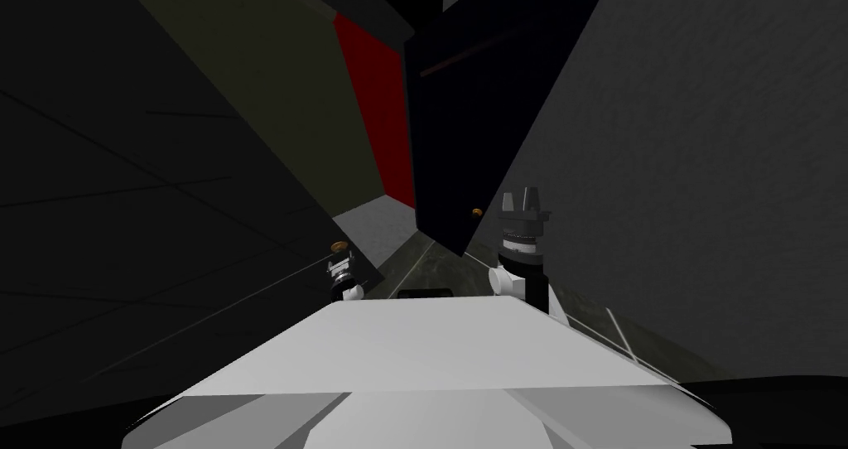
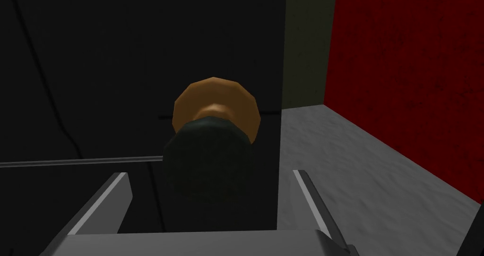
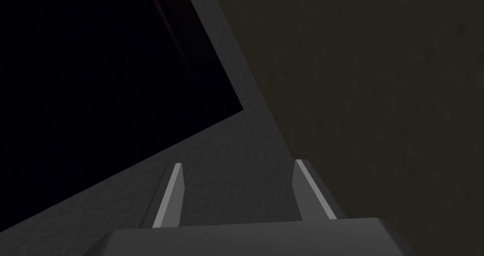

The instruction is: Pull the door open

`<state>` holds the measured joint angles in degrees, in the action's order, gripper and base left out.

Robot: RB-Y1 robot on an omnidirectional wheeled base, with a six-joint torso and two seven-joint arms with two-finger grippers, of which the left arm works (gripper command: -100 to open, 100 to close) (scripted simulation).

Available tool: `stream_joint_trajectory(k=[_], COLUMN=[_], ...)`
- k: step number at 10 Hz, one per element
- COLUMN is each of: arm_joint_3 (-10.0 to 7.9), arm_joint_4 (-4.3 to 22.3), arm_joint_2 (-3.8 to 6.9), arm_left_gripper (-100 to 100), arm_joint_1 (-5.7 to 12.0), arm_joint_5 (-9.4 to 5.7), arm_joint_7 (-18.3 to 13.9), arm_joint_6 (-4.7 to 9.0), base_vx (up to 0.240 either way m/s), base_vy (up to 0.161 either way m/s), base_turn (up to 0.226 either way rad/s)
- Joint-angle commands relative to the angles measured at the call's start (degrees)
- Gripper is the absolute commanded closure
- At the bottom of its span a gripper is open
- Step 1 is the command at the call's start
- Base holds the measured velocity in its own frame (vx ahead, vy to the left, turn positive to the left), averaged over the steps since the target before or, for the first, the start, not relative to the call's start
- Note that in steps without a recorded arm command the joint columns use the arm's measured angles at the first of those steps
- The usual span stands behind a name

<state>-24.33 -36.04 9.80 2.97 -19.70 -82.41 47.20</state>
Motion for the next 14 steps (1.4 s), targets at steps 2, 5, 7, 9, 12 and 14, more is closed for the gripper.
stream_joint_trajectory(k=[2, 5, 7, 9, 12, 14], arm_joint_3=[0.39, 0.57, 0.57, 0.57, 1.35, 2.5], arm_joint_4=[0.45, 0.41, 0.41, 0.41, 0.21, -0.15], arm_joint_2=[2.39, 3.39, 3.39, 3.39, 3.48, 3.54], arm_left_gripper=[-100, -100, 100, 100, 100, 100], arm_joint_1=[-1.59, -2.45, -2.45, -2.45, -2.5, -2.56], arm_joint_5=[0.16, 0.24, 0.24, 0.24, 0.74, 1.44], arm_joint_7=[-3.27, -4.59, -4.59, -4.59, -5.16, -6.11], arm_joint_6=[0.21, 0.17, 0.17, 0.17, 0.0, -0.13], base_vx=[0.128, 0.122, -0.017, -0.016, -0.044, -0.234], base_vy=[-0.002, 0.008, 0.004, -0.001, -0.003, -0.001], base_turn=[-0.017, -0.009, 0.01, -0.013, -0.015, -0.079])
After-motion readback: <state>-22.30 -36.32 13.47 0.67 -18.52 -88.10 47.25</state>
